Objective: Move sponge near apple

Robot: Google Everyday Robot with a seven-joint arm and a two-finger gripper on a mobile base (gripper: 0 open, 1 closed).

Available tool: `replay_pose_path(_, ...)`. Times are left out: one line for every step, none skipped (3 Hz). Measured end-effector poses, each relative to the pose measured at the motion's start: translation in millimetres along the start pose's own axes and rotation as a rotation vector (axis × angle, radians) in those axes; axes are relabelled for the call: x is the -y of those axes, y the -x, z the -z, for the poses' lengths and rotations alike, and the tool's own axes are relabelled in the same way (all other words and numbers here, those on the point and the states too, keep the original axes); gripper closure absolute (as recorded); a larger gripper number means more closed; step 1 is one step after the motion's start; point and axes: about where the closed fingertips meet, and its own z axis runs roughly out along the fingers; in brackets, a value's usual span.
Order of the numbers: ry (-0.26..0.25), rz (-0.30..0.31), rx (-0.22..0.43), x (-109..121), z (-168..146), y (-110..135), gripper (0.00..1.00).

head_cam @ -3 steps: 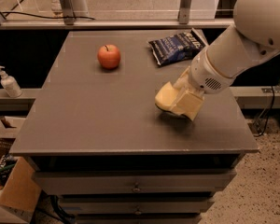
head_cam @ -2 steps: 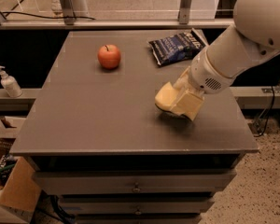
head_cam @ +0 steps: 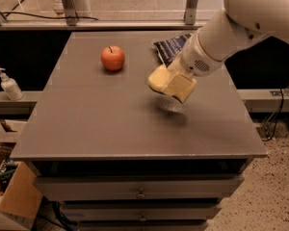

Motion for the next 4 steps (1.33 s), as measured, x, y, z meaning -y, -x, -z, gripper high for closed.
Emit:
replay_pose_path(-0.016, 0.001, 0.012, 33, -22, 25, 1.0)
replay_pose_path(-0.013, 0.014, 0.016, 53, -51, 51, 1.0)
replay_pose_path(-0.006, 0.03, 0.014, 62, -78, 72, 1.0)
replay_pose_path(-0.003, 0.039, 0.003, 70, -100, 85, 1.0)
